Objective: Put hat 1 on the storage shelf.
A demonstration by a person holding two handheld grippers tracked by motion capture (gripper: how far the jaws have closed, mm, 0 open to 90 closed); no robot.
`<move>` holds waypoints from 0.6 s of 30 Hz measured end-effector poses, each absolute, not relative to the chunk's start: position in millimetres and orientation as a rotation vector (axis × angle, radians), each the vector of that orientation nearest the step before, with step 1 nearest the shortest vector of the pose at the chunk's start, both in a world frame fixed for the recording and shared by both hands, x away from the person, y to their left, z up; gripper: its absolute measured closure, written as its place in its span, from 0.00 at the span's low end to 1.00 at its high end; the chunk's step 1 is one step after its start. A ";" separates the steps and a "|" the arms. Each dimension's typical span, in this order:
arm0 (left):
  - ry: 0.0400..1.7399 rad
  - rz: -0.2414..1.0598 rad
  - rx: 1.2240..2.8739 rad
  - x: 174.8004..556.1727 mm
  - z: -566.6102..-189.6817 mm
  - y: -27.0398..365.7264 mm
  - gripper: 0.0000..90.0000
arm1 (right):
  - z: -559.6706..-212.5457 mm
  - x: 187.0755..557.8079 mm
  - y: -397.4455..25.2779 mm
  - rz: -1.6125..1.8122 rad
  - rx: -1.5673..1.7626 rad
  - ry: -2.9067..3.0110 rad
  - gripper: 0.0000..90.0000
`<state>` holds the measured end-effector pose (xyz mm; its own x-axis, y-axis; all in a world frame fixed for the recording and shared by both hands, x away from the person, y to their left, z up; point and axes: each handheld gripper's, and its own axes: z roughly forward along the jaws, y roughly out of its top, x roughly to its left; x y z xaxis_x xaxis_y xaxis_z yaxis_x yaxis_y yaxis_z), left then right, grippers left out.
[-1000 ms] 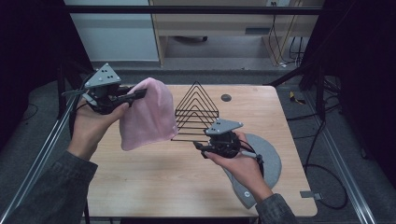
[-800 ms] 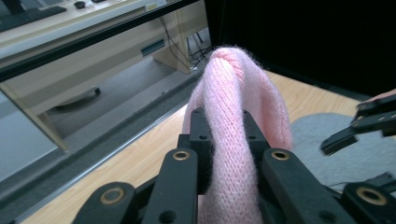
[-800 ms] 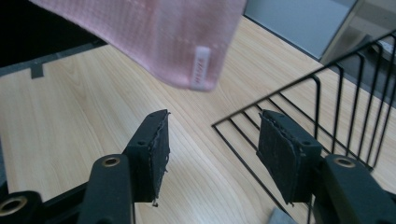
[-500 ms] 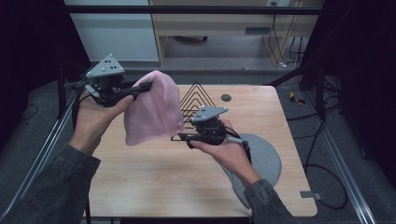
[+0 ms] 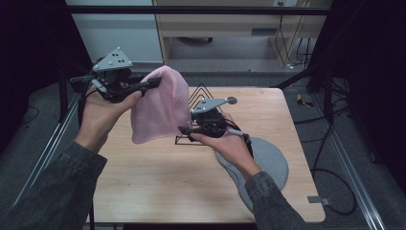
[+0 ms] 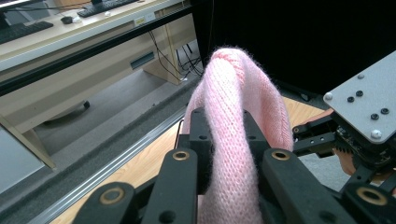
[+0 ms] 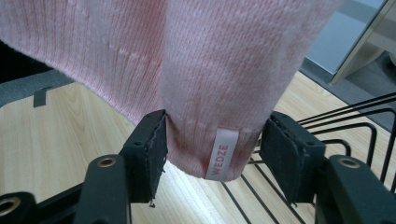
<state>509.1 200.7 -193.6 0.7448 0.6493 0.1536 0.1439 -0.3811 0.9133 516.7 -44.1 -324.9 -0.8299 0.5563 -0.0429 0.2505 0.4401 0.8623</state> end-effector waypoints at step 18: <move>0.575 0.578 1.972 516.6 -182.8 187.3 0.88 | -307.9 537.4 -67.4 1.308 0.654 2.343 0.84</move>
